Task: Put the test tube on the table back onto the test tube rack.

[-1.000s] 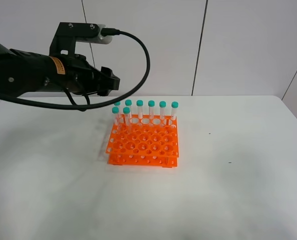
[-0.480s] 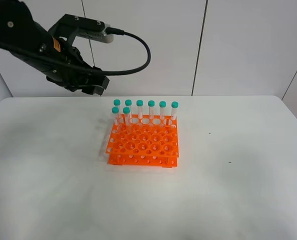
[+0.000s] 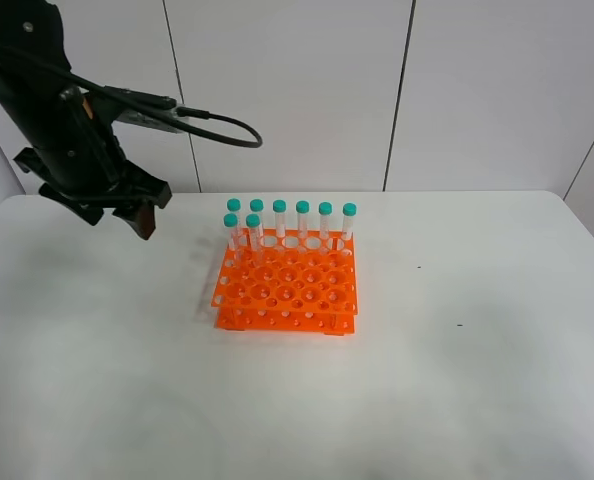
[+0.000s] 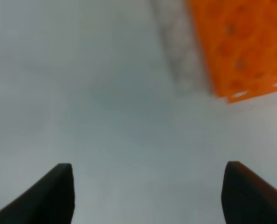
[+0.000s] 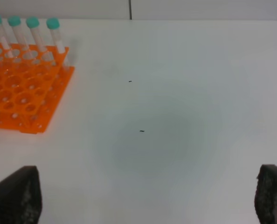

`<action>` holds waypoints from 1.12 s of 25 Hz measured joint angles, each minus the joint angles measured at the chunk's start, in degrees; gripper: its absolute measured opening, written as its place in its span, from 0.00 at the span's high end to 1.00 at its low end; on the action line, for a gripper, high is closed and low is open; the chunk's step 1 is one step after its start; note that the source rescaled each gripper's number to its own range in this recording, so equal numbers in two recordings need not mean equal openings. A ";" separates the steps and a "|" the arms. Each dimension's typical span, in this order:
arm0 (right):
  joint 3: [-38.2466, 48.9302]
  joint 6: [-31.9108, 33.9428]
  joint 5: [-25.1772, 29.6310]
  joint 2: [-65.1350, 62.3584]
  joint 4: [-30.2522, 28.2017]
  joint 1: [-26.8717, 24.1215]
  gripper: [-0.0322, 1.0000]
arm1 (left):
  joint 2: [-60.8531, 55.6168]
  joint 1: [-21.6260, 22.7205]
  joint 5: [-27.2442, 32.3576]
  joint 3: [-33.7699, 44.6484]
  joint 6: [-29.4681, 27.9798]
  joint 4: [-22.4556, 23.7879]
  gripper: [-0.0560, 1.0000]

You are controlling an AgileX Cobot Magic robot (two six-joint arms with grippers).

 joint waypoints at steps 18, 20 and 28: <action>0.00 0.00 0.00 0.00 0.05 0.00 0.00 | 0.00 18.75 7.71 -0.29 0.25 0.07 0.00; 0.00 0.00 0.00 0.00 0.05 0.00 0.00 | 0.00 18.75 7.71 -0.29 0.25 0.13 0.00; 0.00 0.00 0.00 0.00 0.05 0.00 0.00 | -2.59 18.75 7.71 5.27 0.25 0.18 0.00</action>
